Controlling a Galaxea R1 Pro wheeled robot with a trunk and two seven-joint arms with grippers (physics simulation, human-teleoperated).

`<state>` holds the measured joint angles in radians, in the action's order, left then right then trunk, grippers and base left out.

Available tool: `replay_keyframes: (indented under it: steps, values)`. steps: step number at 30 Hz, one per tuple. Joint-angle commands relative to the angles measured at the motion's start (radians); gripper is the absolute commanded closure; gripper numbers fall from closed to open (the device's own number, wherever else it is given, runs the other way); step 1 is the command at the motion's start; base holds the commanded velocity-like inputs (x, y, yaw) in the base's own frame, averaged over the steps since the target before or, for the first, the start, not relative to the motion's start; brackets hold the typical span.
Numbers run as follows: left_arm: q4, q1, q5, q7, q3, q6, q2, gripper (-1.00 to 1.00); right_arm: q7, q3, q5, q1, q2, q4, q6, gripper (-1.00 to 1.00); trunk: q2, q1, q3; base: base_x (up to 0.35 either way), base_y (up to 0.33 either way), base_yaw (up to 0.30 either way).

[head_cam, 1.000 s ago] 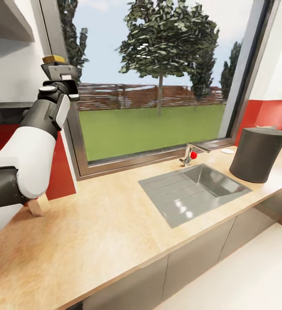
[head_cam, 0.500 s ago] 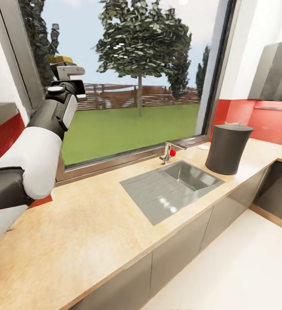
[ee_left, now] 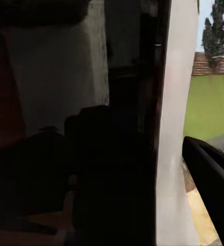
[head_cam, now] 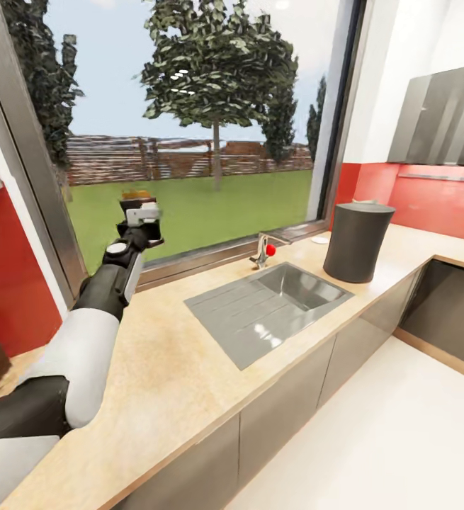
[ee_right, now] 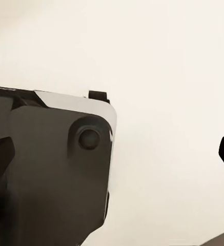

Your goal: Set up a coffee station on the kitchen countertop: keep the coffee maker on the countertop, move the bottle of coffee from the kitchen shelf to the counter next to the coffee maker, place a paper coffee filter on top of the coffee maker, put the saucer next to the coffee maker with the coffee cup on the saucer, and place the electric kettle next to the coffee maker.

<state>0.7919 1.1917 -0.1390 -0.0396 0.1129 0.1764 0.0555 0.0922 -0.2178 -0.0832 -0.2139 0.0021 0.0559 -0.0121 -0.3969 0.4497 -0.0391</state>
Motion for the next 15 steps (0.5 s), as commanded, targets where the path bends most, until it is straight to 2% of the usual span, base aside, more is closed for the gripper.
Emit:
replay_keyframes:
  steps: [1,3,4,5,6,10,15]
  values:
    - [0.038,-0.033,-0.013,0.036,0.002,-0.007,0.001,1.00,0.003,-0.009,-0.009,-0.001,0.000,0.005,0.005,-1.00,-0.003,0.000,-0.002,0.000,0.000,0.000]
    - [0.108,-0.116,-0.014,0.123,-0.001,-0.022,0.001,1.00,0.003,-0.008,-0.009,-0.001,0.001,0.009,0.020,-1.00,-0.003,0.000,-0.002,0.000,0.000,0.000]
    - [0.181,-0.204,-0.014,0.201,-0.001,-0.028,0.000,1.00,0.002,-0.008,-0.009,-0.001,0.001,0.011,0.035,-1.00,-0.003,0.000,-0.002,0.000,0.000,0.000]
    - [0.210,-0.240,-0.014,0.225,-0.001,-0.029,0.001,1.00,0.002,-0.008,-0.009,0.000,0.001,0.012,0.039,-1.00,-0.003,0.000,-0.002,0.000,0.000,0.000]
    - [0.284,-0.327,-0.012,0.267,0.004,-0.030,0.000,1.00,0.002,-0.008,-0.010,-0.001,0.002,0.014,0.043,-1.00,-0.003,0.000,-0.002,0.000,0.000,0.000]
    - [0.351,-0.409,-0.015,0.304,0.007,-0.032,-0.008,1.00,0.001,-0.006,-0.011,-0.001,0.004,0.028,0.044,-1.00,-0.003,0.000,-0.002,0.000,0.000,0.000]
    - [0.399,-0.477,-0.011,0.334,0.010,-0.033,-0.053,1.00,0.001,-0.002,-0.015,-0.001,0.004,0.059,0.043,-1.00,-0.003,0.000,-0.002,0.000,0.000,0.000]
